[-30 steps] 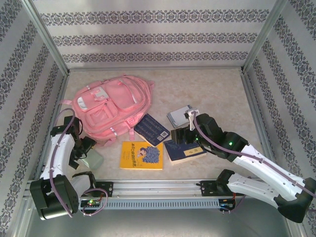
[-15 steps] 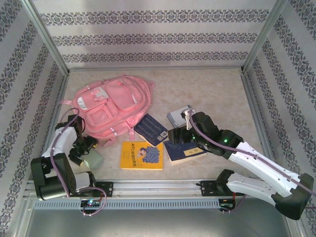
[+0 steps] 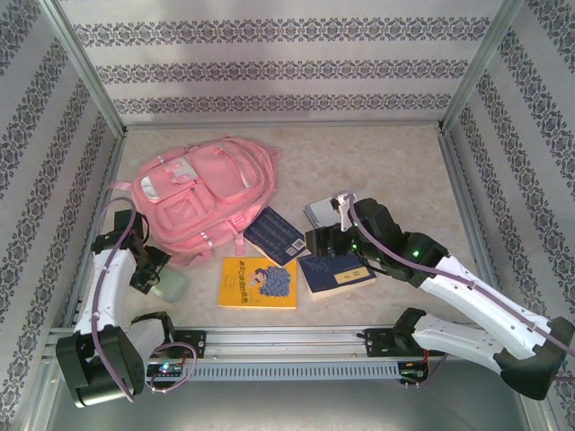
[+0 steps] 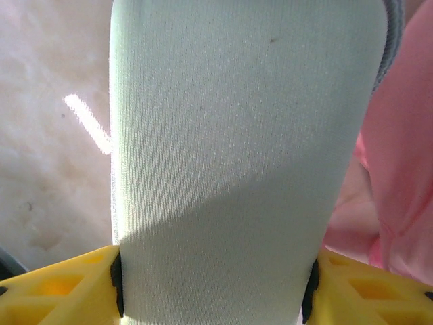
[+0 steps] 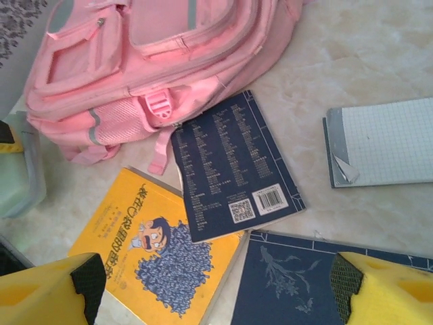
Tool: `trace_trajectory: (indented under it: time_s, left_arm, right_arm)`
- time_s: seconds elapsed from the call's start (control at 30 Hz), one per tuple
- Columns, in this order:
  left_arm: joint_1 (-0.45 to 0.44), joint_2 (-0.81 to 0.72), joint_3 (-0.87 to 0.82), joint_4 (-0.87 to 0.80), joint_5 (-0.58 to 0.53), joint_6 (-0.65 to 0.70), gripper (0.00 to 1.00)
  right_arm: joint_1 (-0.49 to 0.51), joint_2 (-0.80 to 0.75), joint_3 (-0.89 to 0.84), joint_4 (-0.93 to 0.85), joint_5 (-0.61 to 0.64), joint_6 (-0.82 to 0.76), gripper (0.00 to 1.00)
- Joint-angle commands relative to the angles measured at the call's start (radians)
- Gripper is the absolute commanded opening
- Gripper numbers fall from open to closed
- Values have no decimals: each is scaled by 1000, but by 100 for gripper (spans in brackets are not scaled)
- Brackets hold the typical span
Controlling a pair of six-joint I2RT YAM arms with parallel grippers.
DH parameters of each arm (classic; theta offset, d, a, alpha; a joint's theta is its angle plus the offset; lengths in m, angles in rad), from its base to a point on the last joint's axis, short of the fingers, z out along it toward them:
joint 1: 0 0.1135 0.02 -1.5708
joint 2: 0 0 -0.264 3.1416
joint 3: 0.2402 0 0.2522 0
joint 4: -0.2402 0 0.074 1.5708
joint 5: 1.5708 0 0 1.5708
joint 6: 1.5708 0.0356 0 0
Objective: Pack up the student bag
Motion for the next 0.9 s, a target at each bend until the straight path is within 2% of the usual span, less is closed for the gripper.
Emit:
trace_trajectory:
  time_s: [0.0, 0.1, 0.33, 0.47, 0.57, 0.67, 0.77, 0.87]
  left_arm:
    - [-3, -67, 89, -99, 59, -81, 61]
    - [-27, -112, 170, -124, 114, -140, 60]
    - [-91, -107, 385, -146, 200, -269, 58]
    - [-196, -23, 531, -101, 208, -352, 60]
    - [-275, 48, 622, -73, 205, -436, 61]
    - [-345, 126, 714, -54, 208, -490, 61]
    - [-394, 202, 811, -62, 219, -508, 61]
    - [-423, 255, 879, -68, 220, -508, 62]
  right_arm:
    - [-11, 13, 61, -38, -30, 2, 87]
    - [-11, 33, 98, -45, -72, -3, 87]
    - [-12, 125, 188, 16, -276, -1, 88]
    - [-15, 247, 288, 77, -407, 77, 89]
    - [-16, 324, 332, 201, -462, 175, 90]
    - [-12, 415, 359, 339, -486, 291, 91]
    - [0, 491, 416, 432, -469, 344, 94]
    - [21, 578, 511, 449, -474, 374, 97]
